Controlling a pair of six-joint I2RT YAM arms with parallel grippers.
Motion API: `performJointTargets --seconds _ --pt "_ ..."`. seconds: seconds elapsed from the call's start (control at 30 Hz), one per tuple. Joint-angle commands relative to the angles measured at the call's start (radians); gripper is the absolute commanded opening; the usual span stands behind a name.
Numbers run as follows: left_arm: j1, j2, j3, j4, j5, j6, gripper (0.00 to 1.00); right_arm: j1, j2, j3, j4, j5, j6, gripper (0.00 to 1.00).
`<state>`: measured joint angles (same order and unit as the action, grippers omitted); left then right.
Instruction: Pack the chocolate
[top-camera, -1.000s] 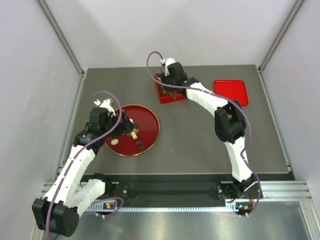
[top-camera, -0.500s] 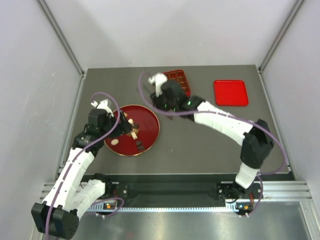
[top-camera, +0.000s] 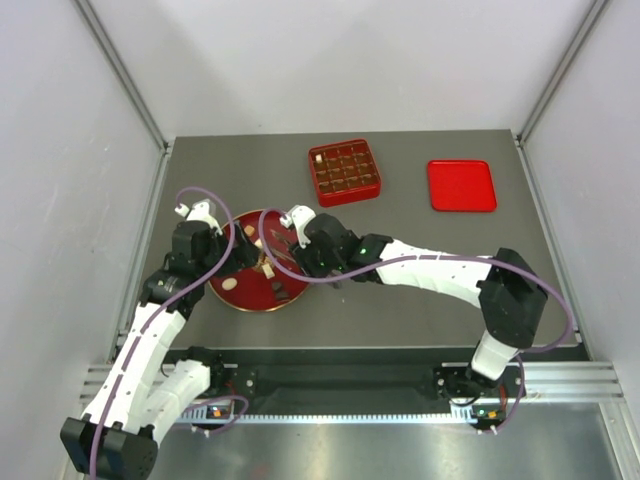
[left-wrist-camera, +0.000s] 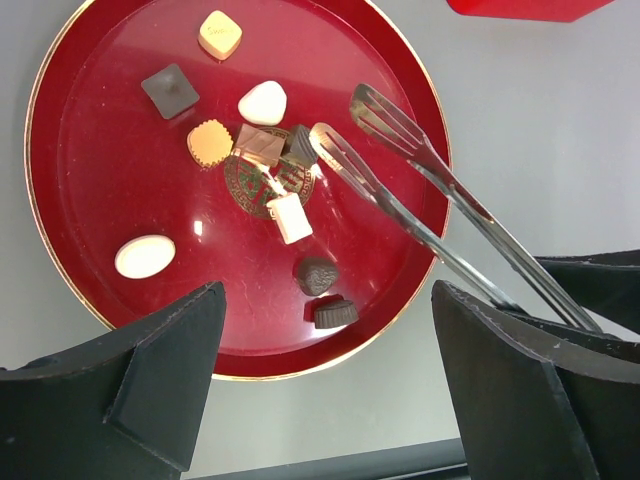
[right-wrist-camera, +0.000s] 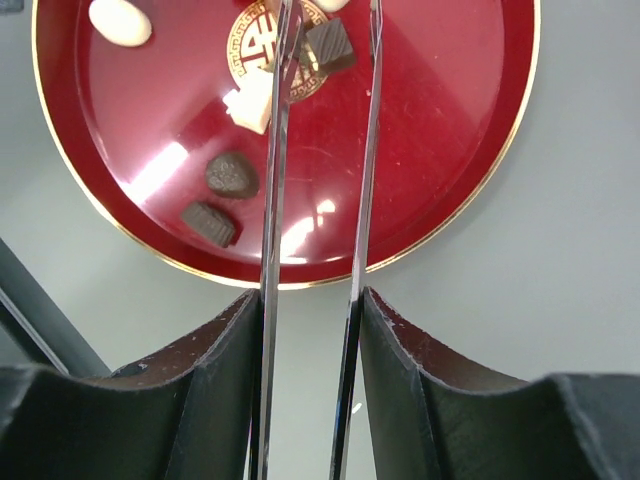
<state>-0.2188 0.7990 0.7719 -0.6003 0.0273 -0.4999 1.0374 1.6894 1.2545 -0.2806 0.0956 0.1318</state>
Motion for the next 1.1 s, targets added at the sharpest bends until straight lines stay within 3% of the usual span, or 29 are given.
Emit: performJointTargets --seconds 0.0,0.73,1.07 --pt "-0.004 -0.012 0.010 0.008 -0.018 -0.008 0.89 -0.002 0.006 -0.007 0.096 -0.020 -0.004 0.42" --pt "-0.004 -0.006 0.007 0.013 -0.018 -0.008 0.89 -0.013 0.102 -0.055 0.176 -0.046 0.019 0.40" --pt "-0.004 -0.009 0.007 0.011 -0.018 -0.009 0.89 -0.013 0.099 -0.046 0.158 -0.005 0.008 0.45"
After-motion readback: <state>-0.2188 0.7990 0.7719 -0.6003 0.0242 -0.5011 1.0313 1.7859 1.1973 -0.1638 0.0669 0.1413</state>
